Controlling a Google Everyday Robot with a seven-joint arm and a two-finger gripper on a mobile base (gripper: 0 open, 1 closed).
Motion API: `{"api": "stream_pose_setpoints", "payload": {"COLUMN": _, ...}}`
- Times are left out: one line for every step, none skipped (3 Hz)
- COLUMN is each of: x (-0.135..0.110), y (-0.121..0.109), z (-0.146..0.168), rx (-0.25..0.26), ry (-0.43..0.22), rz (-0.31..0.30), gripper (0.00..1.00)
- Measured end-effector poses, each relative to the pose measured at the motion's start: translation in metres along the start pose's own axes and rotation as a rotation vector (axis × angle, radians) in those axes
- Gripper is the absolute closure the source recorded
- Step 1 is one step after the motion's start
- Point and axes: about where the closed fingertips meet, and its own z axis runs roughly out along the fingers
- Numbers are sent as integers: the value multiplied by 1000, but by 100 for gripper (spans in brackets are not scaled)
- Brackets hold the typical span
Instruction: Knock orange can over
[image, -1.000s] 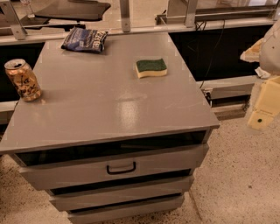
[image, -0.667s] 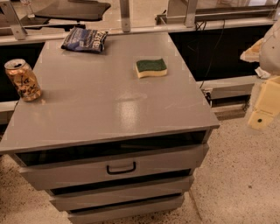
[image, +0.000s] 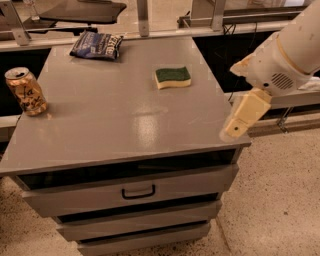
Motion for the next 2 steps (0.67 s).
{"api": "stream_pose_setpoints", "payload": {"x": -61, "y": -17, "z": 49, "rx": -35, "ry": -178, "rz": -13, "gripper": 0}}
{"api": "stream_pose_setpoints", "payload": {"x": -130, "y": -19, "z": 78, "rx": -72, "ry": -333, "rz": -37, "gripper": 0}}
